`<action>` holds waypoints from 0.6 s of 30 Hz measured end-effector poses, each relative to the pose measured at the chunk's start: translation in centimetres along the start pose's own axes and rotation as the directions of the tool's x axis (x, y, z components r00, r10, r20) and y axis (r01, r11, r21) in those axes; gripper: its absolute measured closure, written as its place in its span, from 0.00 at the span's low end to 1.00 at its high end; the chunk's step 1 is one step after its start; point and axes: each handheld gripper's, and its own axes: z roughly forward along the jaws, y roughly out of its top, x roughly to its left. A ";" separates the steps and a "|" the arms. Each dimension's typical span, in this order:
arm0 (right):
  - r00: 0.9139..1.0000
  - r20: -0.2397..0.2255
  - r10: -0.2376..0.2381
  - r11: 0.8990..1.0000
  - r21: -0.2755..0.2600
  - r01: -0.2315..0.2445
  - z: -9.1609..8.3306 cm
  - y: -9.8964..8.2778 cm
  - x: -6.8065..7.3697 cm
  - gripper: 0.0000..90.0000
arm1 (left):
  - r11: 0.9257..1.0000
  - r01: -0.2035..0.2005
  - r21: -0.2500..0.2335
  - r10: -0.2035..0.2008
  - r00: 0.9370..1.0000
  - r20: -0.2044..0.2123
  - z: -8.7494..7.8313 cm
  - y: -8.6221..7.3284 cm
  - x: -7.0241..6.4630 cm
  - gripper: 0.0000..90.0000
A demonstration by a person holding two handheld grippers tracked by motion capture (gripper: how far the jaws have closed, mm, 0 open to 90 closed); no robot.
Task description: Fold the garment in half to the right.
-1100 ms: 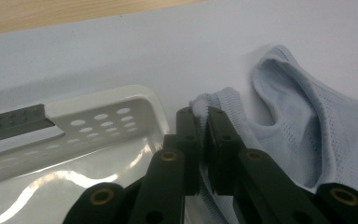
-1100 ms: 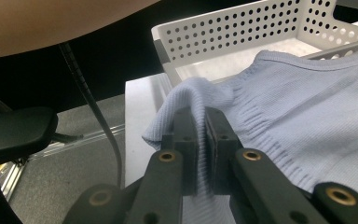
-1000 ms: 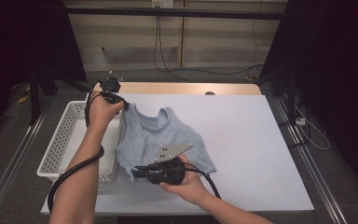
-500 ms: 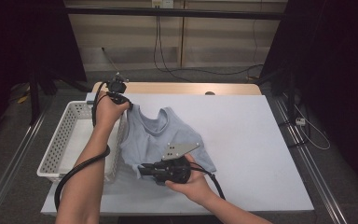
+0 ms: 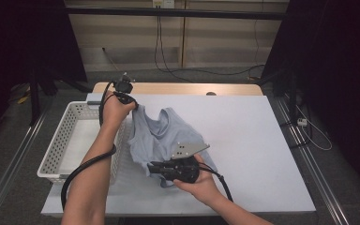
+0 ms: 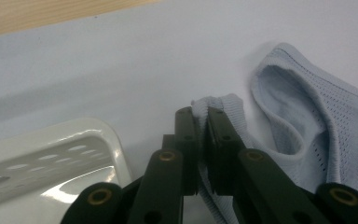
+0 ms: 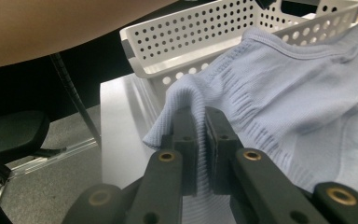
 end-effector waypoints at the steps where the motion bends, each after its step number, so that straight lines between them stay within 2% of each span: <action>1: 1.000 0.004 0.002 1.000 -0.001 -0.002 -0.1 0.0 -0.1 0.95 | 1.000 0.002 -0.002 -0.002 1.000 0.002 0.0 0.0 0.0 0.94; 7: 1.000 0.027 0.012 1.000 -0.006 -0.012 -0.9 -0.3 -0.5 0.95 | 1.000 0.025 -0.006 -0.025 1.000 0.003 0.0 0.1 0.2 0.93; 18: 0.998 0.052 0.021 1.000 -0.008 -0.021 -1.8 -0.4 -1.0 0.95 | 0.999 0.048 -0.008 -0.048 0.999 -0.018 -1.3 -0.5 1.0 0.93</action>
